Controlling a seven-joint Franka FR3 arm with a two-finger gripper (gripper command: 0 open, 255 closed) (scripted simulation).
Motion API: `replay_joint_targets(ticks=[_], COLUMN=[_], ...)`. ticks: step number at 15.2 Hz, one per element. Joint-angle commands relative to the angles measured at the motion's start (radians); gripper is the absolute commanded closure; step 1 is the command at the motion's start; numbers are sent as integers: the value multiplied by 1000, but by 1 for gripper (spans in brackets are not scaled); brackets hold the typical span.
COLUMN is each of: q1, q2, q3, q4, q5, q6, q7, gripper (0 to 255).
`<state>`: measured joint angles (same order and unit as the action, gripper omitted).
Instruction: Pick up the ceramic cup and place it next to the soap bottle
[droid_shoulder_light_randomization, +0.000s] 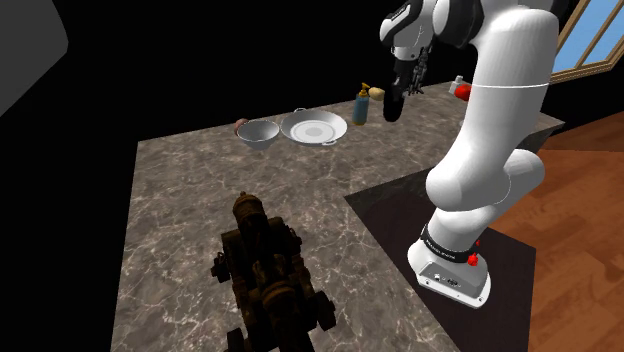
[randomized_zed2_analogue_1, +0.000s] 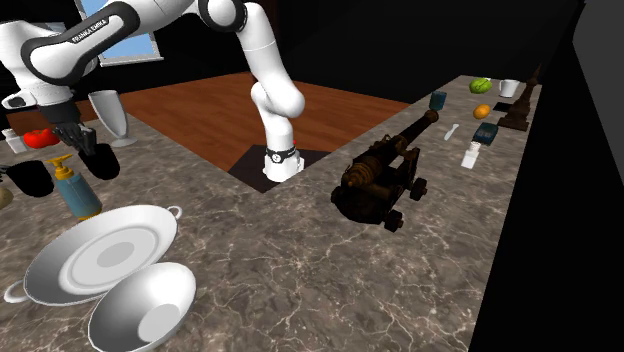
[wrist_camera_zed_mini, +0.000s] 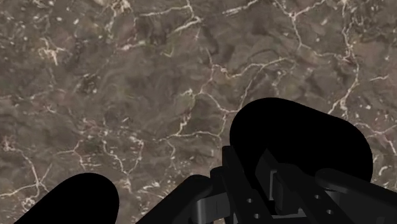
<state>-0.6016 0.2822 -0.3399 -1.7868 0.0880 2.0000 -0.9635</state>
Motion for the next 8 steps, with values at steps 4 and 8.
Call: replay_joint_targets(ticks=[4, 8], q1=[-3, -3], q2=[27, 27], q3=[4, 4], q4=[-35, -35], q5=[12, 12], q6=[62, 62], q7=[-7, -7], gripper=[255, 255])
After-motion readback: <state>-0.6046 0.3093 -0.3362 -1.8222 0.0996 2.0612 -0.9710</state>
